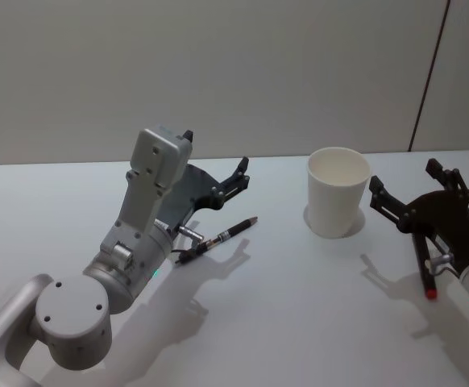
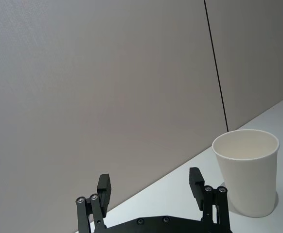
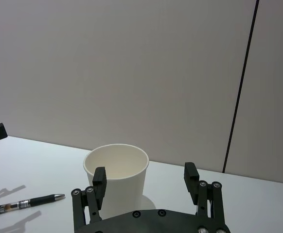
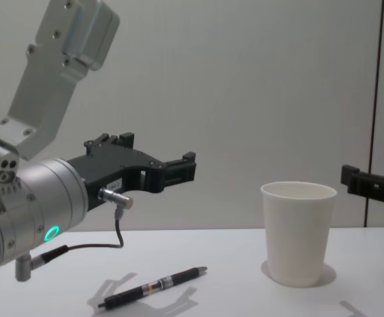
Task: Place the pen into the pen holder.
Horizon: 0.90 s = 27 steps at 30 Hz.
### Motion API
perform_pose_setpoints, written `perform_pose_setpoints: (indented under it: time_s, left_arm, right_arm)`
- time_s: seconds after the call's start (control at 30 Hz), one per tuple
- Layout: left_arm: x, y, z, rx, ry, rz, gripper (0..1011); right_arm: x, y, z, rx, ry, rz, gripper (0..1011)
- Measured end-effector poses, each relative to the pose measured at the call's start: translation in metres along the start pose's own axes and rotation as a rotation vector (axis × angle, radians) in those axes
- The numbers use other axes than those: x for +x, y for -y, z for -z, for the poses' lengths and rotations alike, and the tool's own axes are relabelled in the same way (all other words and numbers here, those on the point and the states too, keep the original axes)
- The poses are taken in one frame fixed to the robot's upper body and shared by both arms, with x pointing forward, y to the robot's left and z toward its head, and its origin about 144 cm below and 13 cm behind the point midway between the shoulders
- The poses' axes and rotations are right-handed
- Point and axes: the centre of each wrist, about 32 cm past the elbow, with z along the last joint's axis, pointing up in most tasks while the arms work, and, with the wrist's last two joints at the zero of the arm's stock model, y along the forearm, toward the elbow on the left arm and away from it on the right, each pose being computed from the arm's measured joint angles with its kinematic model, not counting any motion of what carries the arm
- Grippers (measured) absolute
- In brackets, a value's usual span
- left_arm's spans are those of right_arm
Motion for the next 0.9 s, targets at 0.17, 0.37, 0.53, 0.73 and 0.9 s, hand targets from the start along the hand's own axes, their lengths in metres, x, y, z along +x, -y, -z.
perform_pose_setpoints:
  time_s: [0.17,0.37,0.53,0.73,0.9]
  left_arm:
    - [0.0,0.0,0.0,0.0,0.0,0.0,1001]
    - [0.0,0.0,0.0,0.0,0.0,0.0,1001]
    - [0.0,0.0,0.0,0.0,0.0,0.0,1001]
    - [0.0,0.0,0.0,0.0,0.0,0.0,1001]
    - [0.0,0.0,0.0,0.0,0.0,0.0,1001]
  right_arm:
    - [0.0,0.0,0.0,0.0,0.0,0.0,1002]
    - [0.0,0.0,0.0,0.0,0.0,0.0,1002]
    - [0.0,0.0,0.0,0.0,0.0,0.0,1001]
    - [0.0,0.0,0.0,0.0,0.0,0.0,1002]
    - [0.0,0.0,0.0,0.0,0.0,0.0,1002]
